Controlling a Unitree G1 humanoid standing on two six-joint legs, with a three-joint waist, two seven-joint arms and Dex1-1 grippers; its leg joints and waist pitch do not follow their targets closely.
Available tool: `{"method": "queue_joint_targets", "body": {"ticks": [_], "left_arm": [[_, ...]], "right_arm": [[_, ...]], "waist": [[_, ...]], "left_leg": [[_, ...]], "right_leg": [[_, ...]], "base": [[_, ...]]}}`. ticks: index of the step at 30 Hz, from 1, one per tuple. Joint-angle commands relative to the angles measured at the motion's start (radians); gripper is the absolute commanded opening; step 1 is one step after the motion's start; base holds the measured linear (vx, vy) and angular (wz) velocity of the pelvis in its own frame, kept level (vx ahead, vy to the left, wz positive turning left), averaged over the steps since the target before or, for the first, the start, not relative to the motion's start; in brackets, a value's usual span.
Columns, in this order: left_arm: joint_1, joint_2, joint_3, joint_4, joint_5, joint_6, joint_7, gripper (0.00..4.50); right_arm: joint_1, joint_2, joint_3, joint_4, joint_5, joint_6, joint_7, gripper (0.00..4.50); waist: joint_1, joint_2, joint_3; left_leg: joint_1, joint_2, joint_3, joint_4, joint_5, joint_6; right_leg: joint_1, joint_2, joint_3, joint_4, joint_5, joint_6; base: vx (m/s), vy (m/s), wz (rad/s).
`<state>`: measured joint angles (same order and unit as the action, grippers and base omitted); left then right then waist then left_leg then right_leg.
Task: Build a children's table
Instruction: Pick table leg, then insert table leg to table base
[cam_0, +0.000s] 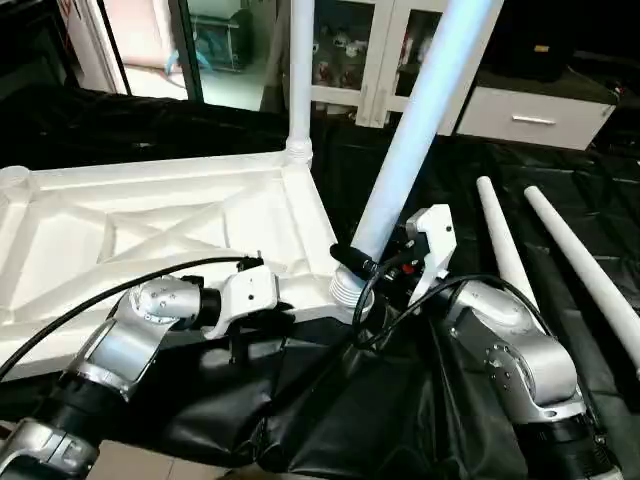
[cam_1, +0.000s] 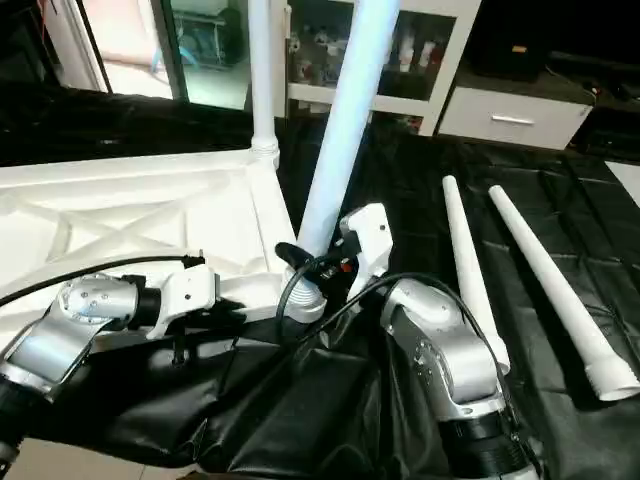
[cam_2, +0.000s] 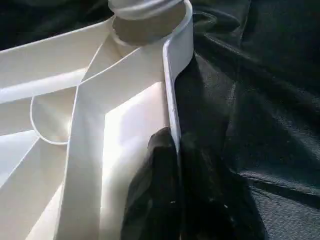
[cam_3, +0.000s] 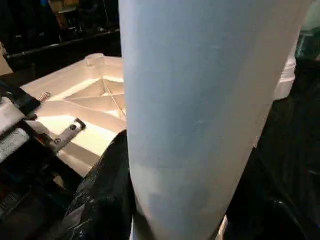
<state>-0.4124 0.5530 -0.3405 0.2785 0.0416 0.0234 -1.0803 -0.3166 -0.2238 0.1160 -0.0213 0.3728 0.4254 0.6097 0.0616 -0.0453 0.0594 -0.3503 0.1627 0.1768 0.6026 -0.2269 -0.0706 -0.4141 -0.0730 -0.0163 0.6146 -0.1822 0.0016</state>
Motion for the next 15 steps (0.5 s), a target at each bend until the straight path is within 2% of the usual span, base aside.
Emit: {"method": "queue_joint_targets", "body": {"ticks": [1,3,4,7,8,10,11,13,15], "left_arm": [[0.013,-0.010,-0.046,0.043,0.028,0.016,-0.009,0.02],[0.019,-0.007,-0.052,0.036,0.031,0.005,-0.018,0.02],[0.024,-0.005,-0.055,0.031,0.032,0.003,-0.023,0.02],[0.031,-0.006,-0.055,0.023,0.025,0.009,-0.030,0.02],[0.033,-0.008,-0.054,0.021,0.020,0.012,-0.033,0.02],[0.036,-0.009,-0.052,0.017,0.017,0.013,-0.038,0.02],[0.035,-0.008,-0.054,0.018,0.020,0.011,-0.038,0.02],[0.033,-0.008,-0.055,0.025,0.028,0.006,-0.037,0.02],[0.032,-0.008,-0.056,0.026,0.031,0.004,-0.035,0.02]], "right_arm": [[-0.025,-0.014,-0.026,0.018,-0.022,-0.004,-0.009,1.86],[-0.051,-0.025,-0.025,0.062,-0.050,0.015,-0.035,1.86],[-0.067,-0.027,-0.024,0.090,-0.061,0.023,-0.046,1.86],[-0.080,-0.026,-0.022,0.113,-0.059,0.039,-0.045,1.86],[-0.082,-0.026,-0.020,0.117,-0.055,0.046,-0.041,1.86],[-0.090,-0.033,-0.009,0.135,-0.050,0.061,-0.026,1.86],[-0.092,-0.036,-0.005,0.138,-0.052,0.058,-0.020,1.86],[-0.094,-0.035,-0.002,0.141,-0.048,0.064,-0.004,1.86],[-0.095,-0.034,-0.001,0.137,-0.042,0.067,0.004,1.86]], "waist": [[-0.008,0.010,-0.033],[-0.010,0.009,-0.031],[-0.008,0.014,-0.031],[-0.011,0.012,-0.031],[-0.010,0.011,-0.031],[-0.012,0.009,-0.027],[-0.012,0.010,-0.027],[-0.013,0.001,-0.023],[-0.013,0.003,-0.022]], "left_leg": [[0.008,0.059,-0.020,-0.100,-0.276,-0.023],[0.003,0.057,-0.021,-0.102,-0.270,-0.023],[0.005,0.058,-0.021,-0.102,-0.261,-0.025],[0.004,0.057,-0.019,-0.101,-0.260,-0.024],[0.002,0.058,-0.019,-0.101,-0.236,-0.016],[0.002,0.059,-0.018,-0.102,-0.229,-0.009],[0.003,0.059,-0.018,-0.102,-0.229,-0.008],[0.001,0.059,-0.017,-0.104,-0.235,-0.003],[0.001,0.060,-0.018,-0.105,-0.245,-0.003]], "right_leg": [[0.021,-0.061,0.043,-0.089,-0.367,-0.140],[0.024,-0.061,0.043,-0.088,-0.372,-0.137],[0.023,-0.061,0.043,-0.088,-0.366,-0.138],[0.024,-0.060,0.043,-0.088,-0.348,-0.143],[0.027,-0.059,0.042,-0.084,-0.313,-0.150],[0.025,-0.058,0.042,-0.083,-0.303,-0.156],[0.025,-0.059,0.042,-0.084,-0.303,-0.157],[0.025,-0.058,0.042,-0.086,-0.320,-0.152],[0.024,-0.060,0.042,-0.087,-0.339,-0.148]], "base": [[0.000,0.000,0.00],[0.000,0.000,0.00],[0.000,0.000,0.00],[0.000,0.000,0.00],[0.000,0.000,0.00],[0.000,0.000,0.00],[0.000,0.000,0.00],[0.000,0.000,0.00],[0.000,0.000,0.00]]}}
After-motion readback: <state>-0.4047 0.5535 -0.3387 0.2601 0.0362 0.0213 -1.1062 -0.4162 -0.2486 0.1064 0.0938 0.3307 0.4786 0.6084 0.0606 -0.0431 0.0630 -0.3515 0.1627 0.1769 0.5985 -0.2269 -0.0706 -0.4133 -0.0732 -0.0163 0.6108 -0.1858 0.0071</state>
